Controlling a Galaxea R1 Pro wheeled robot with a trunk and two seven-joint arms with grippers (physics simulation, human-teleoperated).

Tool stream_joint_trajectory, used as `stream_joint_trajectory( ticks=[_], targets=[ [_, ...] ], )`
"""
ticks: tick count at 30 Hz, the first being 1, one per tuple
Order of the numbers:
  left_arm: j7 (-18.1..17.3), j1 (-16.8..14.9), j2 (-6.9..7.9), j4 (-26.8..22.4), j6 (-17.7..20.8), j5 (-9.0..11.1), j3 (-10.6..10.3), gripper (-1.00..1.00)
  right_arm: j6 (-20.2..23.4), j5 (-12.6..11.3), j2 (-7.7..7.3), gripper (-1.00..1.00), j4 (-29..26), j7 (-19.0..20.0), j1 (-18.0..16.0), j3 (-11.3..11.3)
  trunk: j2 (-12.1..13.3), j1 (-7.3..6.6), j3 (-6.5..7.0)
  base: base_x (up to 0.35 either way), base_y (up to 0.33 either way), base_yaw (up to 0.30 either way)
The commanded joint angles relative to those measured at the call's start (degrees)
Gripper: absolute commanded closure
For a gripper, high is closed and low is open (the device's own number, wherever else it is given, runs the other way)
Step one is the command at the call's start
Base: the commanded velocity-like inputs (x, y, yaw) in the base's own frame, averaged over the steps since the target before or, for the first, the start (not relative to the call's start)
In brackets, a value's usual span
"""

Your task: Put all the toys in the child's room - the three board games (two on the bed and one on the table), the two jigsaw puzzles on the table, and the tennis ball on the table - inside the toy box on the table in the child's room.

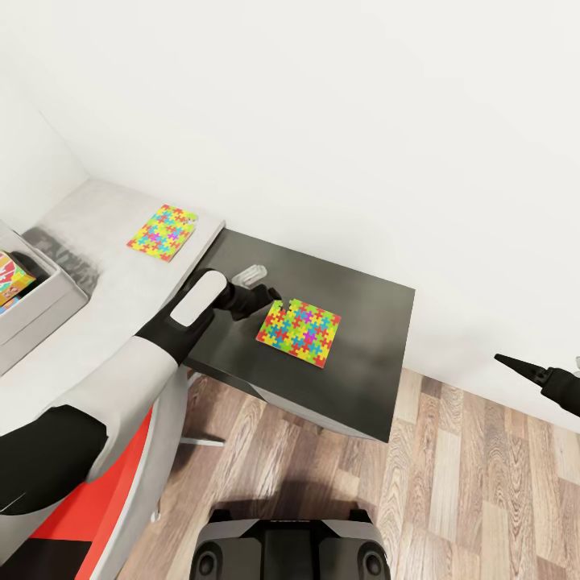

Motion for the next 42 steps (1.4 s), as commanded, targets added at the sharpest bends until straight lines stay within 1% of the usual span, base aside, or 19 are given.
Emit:
stream_joint_trajectory(
  ticks=[1, 9, 24, 42],
  targets=[
    [0.57, -0.04, 0.02, -0.05, -0.08, 0.6, -0.12, -1.0, 0.29, 0.31, -0.01, -1.0, -0.01, 0.42, -0.05, -0.08, -0.09, 0.03, -0.07, 0.0, 0.0, -0.007],
    [0.55, -0.02, 0.02, -0.03, -0.09, 0.58, -0.14, -1.0, 0.29, 0.31, 0.01, -1.0, -0.01, 0.57, -0.03, -0.08, -0.09, 0.03, -0.07, 0.0, 0.0, -0.089],
    [0.58, 0.22, 0.06, -0.03, -0.08, 0.59, -0.11, -1.0, 0.29, 0.31, 0.01, -1.0, -0.03, 1.15, -0.02, -0.08, -0.09, 0.03, -0.07, 0.0, 0.0, -0.189],
    [0.56, 0.92, 0.14, -0.03, -0.09, 0.66, -0.07, -1.0, 0.29, 0.31, -0.01, -1.0, -0.01, 1.29, 0.03, -0.24, -0.09, 0.03, -0.07, 0.0, 0.0, -0.025]
  ],
)
